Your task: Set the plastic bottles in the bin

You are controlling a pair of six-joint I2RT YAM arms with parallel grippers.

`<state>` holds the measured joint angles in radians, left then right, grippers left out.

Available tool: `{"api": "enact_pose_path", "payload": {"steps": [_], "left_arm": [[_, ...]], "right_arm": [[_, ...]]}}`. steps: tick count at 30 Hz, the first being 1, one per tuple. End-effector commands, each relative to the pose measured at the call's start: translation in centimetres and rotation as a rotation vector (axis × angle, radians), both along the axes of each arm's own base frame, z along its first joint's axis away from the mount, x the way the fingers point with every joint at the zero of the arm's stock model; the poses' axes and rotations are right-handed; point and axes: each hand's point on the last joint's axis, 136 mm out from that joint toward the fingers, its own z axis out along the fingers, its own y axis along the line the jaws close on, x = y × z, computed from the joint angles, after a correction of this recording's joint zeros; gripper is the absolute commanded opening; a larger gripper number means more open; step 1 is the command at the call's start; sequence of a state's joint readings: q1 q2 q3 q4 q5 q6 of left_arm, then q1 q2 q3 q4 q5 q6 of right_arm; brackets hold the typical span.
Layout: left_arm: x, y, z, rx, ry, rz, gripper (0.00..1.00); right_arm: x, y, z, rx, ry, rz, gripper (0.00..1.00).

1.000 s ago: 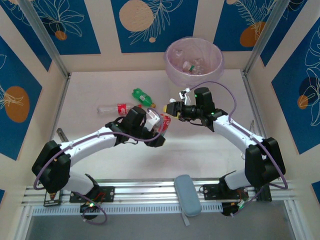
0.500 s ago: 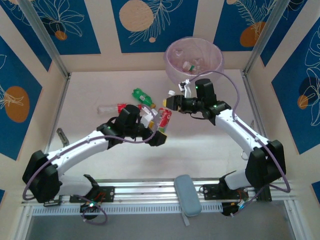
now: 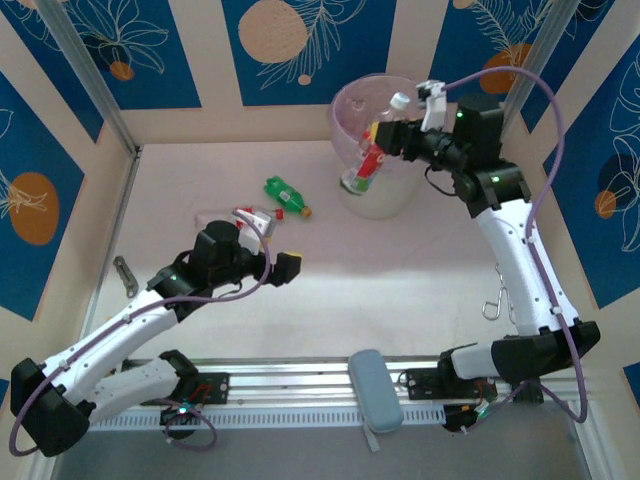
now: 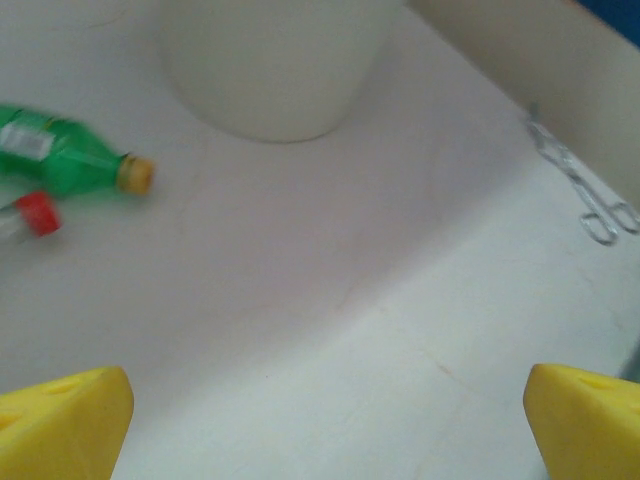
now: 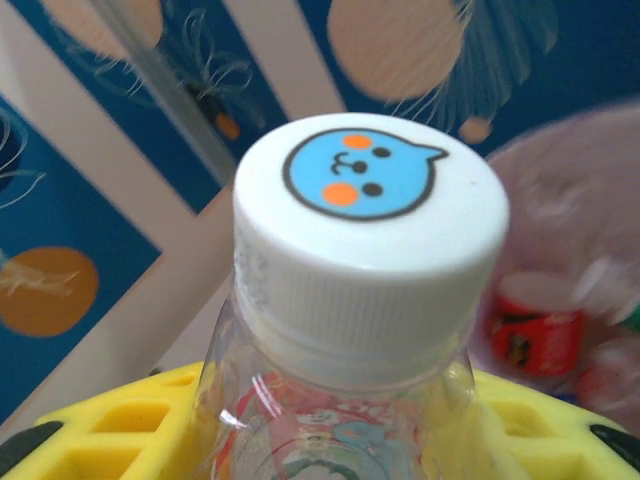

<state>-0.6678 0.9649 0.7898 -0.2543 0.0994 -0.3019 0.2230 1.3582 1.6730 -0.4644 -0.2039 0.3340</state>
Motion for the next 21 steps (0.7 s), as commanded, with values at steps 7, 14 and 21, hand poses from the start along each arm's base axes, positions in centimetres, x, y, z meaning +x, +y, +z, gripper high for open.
{"api": "enact_pose_path", "payload": {"steps": [7, 14, 21], "left_arm": [[2.6, 4.2, -3.7, 0.037, 0.177, 0.249, 1.0], [2.4, 5.0, -4.4, 0.066, 0.199, 0.279, 1.0], [2.2, 5.8, -5.2, 0.054, 0.227, 0.324, 0.99]], "right_arm": [[5.7, -6.5, 6.5, -0.092, -0.202, -0.298, 0.4], [11.8, -9.3, 6.2, -0.334, -0.281, -0.48, 0.36], [16.6, -8.7, 3.6, -0.498, -0.354, -0.474, 0.28]]}}
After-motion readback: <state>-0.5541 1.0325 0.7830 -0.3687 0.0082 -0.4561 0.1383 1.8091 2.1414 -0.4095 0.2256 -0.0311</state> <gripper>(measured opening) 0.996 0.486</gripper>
